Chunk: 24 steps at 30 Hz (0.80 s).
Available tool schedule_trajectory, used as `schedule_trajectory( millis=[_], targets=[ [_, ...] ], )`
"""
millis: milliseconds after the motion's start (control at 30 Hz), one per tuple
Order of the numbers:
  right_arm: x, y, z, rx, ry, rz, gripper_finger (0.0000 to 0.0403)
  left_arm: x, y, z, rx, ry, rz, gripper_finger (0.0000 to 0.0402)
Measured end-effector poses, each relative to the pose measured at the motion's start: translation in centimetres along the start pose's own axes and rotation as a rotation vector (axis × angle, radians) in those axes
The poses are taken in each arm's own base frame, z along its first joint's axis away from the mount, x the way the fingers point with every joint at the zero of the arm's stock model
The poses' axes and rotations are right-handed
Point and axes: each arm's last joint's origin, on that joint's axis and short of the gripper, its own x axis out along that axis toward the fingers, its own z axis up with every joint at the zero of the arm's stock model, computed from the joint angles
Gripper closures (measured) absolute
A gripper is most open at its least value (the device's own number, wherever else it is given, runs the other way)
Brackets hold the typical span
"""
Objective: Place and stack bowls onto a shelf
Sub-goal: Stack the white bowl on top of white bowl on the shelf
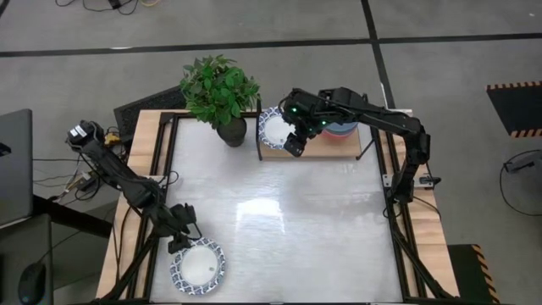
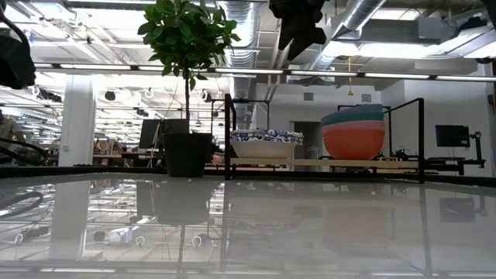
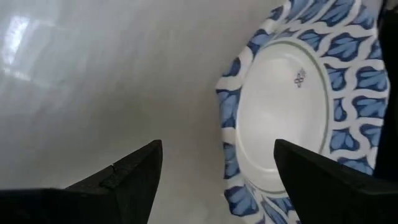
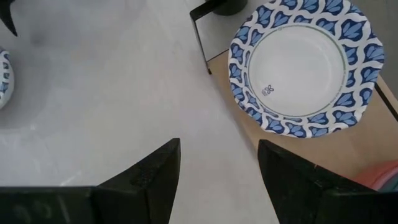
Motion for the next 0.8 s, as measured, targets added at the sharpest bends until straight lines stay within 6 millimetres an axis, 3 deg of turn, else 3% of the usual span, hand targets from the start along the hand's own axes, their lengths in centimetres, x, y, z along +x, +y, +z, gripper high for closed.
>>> schedule_trajectory(
  millis=[100, 233, 533, 667, 800],
  targets=[
    [0.0, 0.2, 0.0, -0.004, -0.003, 0.003, 0.0163, 0.4, 0.1, 0.0, 0.007, 0.004, 0.03, 0.012],
    [0.0, 0.5, -0.1, -0.012, -0.002, 0.008, 0.0163, 1.2, 0.3, -0.1, 0.011, 0.024, 0.084, 0.0163],
    [0.0, 0.9, -0.2, -0.007, 0.0, 0.013, 0.0163, 1.8, 0.5, 0.0, 0.0, 0.029, 0.119, 0.0314],
    [0.0, 2.0, -0.6, 0.0, 0.006, 0.027, 0.0163, 1.9, 0.3, 0.4, -0.038, -0.011, 0.098, 0.038],
    [-0.1, 3.4, -1.4, -0.01, 0.042, 0.036, 0.0163, 1.8, 0.2, 1.3, -0.077, -0.092, 0.077, 0.0395]
  ],
)
